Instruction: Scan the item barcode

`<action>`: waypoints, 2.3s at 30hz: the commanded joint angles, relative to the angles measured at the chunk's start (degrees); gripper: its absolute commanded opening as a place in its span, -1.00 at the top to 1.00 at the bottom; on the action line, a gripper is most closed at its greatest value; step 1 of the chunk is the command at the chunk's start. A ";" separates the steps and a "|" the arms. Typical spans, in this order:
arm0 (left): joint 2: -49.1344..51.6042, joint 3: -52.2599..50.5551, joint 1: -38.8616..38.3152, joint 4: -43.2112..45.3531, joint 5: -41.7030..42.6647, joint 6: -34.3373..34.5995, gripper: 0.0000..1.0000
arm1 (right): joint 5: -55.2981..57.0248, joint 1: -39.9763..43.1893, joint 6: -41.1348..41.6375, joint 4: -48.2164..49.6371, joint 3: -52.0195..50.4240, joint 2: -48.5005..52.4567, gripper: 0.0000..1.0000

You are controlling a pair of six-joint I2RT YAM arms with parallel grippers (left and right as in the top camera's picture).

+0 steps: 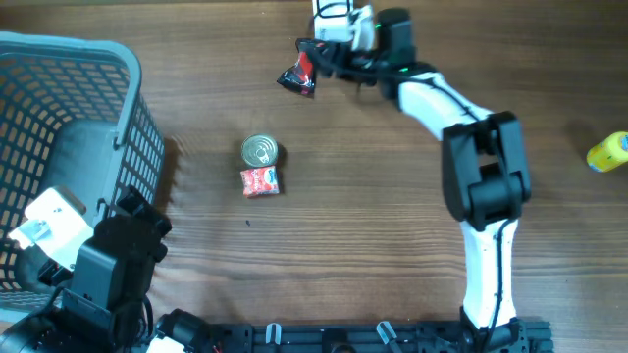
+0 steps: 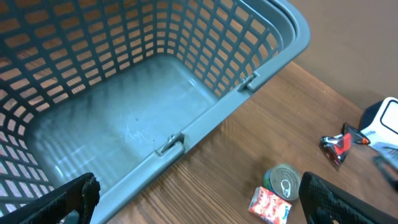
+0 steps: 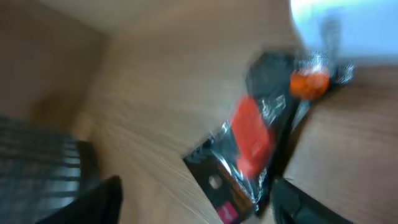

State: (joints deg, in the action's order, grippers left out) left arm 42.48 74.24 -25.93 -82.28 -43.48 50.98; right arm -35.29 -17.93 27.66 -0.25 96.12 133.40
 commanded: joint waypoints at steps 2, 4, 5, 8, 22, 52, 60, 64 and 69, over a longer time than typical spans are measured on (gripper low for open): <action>0.24 -0.11 -0.15 0.13 -2.40 0.90 -1.00 | 31.85 -6.21 -4.33 -10.56 2.75 -7.04 -0.97; 0.24 -0.11 -0.17 0.15 -2.56 0.90 -1.00 | 43.28 -8.17 -3.52 -18.99 6.75 -8.44 -0.99; 0.24 -0.11 -0.15 0.15 -2.73 0.90 -1.00 | 48.41 -9.25 -3.52 -24.28 10.12 -8.70 -0.99; 0.28 -0.11 -0.17 0.15 -3.13 0.90 -1.00 | 55.45 -10.99 -2.58 -35.80 18.29 -8.70 -0.99; 0.28 -0.11 -0.17 0.33 -3.13 0.92 -1.00 | 41.64 -13.16 0.24 -32.26 23.34 -5.42 -0.92; 0.28 -0.11 -0.17 0.33 -3.13 0.87 -1.00 | 46.38 -13.53 17.73 -21.53 23.56 12.22 -0.99; 0.28 -0.11 -0.17 0.31 -3.80 0.26 -1.00 | 47.69 -13.40 22.49 -22.36 23.54 14.34 -0.88; 0.28 -0.11 -0.15 0.31 -4.44 0.26 -1.00 | 47.93 -13.40 21.66 -24.22 23.54 16.11 -0.64; 0.28 -0.11 -0.17 0.33 -4.44 0.26 -1.00 | 49.07 -13.35 20.00 -23.98 23.54 17.59 -0.38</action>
State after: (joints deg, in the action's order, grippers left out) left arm 42.48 74.24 -25.93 -82.08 -46.11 50.96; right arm 12.80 -31.51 47.99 -23.51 119.52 146.45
